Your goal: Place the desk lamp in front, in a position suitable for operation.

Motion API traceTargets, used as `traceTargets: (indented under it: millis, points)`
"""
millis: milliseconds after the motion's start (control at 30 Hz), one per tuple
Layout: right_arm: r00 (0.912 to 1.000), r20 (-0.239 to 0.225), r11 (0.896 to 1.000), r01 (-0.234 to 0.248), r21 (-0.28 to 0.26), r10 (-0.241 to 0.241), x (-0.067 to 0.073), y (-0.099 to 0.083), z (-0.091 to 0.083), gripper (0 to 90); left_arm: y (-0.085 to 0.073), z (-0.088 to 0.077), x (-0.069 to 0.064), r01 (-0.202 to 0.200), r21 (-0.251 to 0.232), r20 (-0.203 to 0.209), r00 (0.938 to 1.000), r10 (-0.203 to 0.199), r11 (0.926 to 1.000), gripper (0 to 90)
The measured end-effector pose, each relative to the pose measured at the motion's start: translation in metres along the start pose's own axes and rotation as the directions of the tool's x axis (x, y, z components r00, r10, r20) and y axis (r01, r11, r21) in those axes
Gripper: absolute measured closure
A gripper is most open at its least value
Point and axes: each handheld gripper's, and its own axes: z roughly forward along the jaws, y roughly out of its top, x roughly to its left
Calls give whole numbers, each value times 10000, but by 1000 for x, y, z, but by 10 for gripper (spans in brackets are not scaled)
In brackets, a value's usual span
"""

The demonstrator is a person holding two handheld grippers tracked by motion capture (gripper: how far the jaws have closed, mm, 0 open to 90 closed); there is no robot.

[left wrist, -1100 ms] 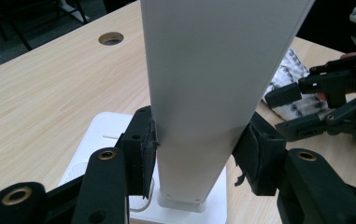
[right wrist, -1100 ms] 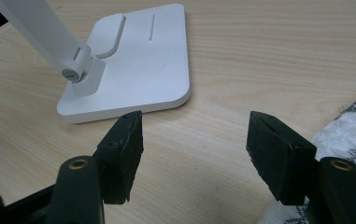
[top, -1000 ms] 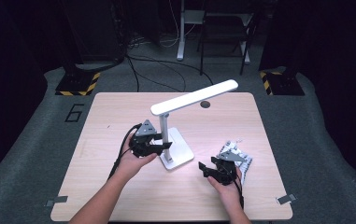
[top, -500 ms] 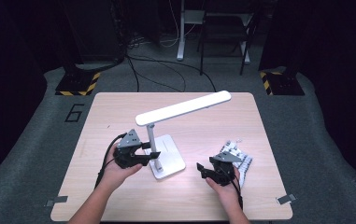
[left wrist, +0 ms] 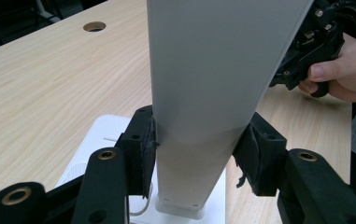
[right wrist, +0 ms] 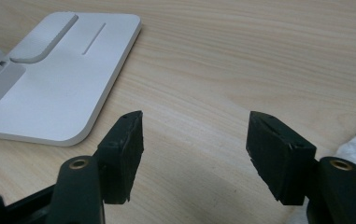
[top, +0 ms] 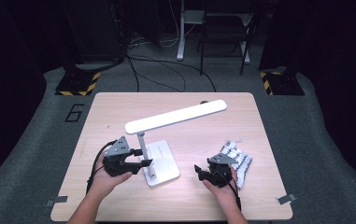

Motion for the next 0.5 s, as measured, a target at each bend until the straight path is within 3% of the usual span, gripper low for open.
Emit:
traceTargets:
  millis: [167,500]
  points:
    - [10000,-45,10000,86,37,-85,3,0,3,366,-2,-7,-2,-90,152,56,9999,90,9998,521]
    - [9995,14,9995,325,34,-325,4,1,0,382,-10,-14,-3,356,-98,239,9991,-354,9993,509]
